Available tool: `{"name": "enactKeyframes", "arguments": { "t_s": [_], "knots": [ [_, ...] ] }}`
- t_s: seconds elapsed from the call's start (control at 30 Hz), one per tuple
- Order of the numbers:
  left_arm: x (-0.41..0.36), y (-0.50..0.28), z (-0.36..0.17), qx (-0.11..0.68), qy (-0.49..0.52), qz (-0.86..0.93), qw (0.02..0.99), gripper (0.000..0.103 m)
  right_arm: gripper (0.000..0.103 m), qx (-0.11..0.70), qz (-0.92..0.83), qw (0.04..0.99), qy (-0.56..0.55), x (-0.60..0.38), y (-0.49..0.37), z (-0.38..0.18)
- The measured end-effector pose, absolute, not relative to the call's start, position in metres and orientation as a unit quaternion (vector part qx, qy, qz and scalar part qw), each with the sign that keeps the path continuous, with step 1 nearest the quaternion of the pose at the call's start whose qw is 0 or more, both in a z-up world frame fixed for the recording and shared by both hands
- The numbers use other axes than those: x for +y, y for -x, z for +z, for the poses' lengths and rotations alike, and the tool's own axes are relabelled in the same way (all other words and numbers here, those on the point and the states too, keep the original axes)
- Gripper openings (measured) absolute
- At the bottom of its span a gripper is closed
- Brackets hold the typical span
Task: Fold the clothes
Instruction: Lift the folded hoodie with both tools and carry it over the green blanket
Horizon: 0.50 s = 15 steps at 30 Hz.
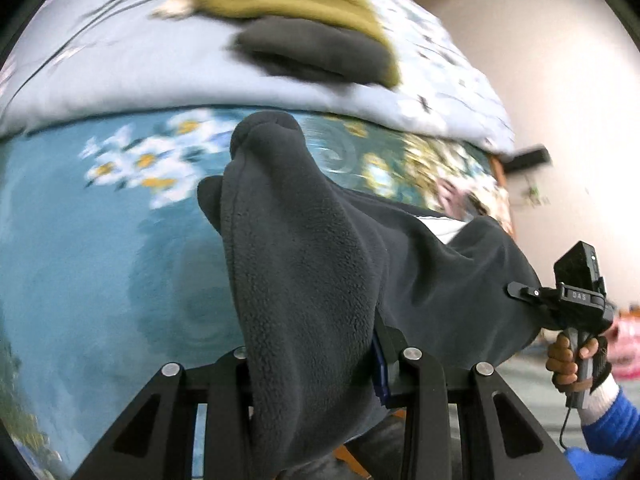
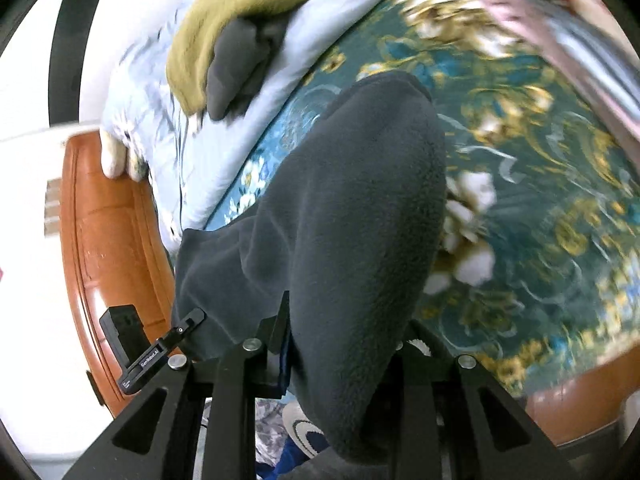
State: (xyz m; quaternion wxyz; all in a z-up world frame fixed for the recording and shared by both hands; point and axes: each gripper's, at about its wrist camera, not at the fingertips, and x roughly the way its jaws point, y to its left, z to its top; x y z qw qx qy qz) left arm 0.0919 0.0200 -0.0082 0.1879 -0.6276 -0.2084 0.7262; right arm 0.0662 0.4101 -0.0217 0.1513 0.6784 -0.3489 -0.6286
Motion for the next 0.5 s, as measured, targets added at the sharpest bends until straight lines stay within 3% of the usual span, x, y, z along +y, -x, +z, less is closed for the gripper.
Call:
{"name": "enactKeyframes", "arguments": {
  "t_s": [0.5],
  "knots": [
    [0.252, 0.040, 0.081, -0.105, 0.570, 0.728, 0.366, 0.037, 0.026, -0.432, -0.733, 0.075, -0.520, 0.615, -0.115, 0.062]
  ]
}}
